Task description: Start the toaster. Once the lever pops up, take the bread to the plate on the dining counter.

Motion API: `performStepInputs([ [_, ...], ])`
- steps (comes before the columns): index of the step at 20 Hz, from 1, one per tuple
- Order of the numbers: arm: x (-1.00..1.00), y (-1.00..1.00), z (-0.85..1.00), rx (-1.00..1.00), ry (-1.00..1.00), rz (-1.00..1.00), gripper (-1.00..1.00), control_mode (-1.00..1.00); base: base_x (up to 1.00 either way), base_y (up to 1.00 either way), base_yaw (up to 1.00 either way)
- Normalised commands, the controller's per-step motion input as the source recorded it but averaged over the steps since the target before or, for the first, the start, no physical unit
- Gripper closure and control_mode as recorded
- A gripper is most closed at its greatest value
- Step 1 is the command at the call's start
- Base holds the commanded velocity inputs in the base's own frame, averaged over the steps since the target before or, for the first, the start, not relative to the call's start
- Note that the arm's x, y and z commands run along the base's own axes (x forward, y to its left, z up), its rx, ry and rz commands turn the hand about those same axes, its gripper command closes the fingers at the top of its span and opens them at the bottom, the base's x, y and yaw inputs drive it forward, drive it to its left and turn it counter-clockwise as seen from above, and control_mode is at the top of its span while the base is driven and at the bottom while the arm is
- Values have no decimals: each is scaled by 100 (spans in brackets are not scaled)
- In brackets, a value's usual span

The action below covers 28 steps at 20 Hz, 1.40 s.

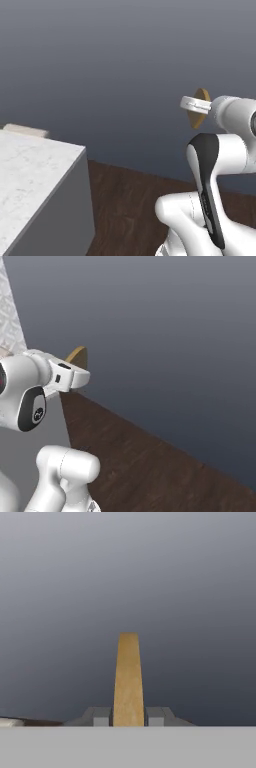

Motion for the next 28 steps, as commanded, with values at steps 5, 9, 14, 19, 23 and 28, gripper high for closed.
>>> performStepInputs([
  [5,0,0,0,0,0,0,100,100,100,-29,29],
  [9,0,0,0,0,0,0,100,100,100,-33,56],
  [14,0,0,0,0,0,0,100,100,96,-32,60],
  [19,0,0,0,0,0,0,100,100,96,-35,58],
  [23,0,0,0,0,0,0,100,100,96,-52,51],
  [28,0,0,0,0,0,0,100,100,100,-38,43],
])
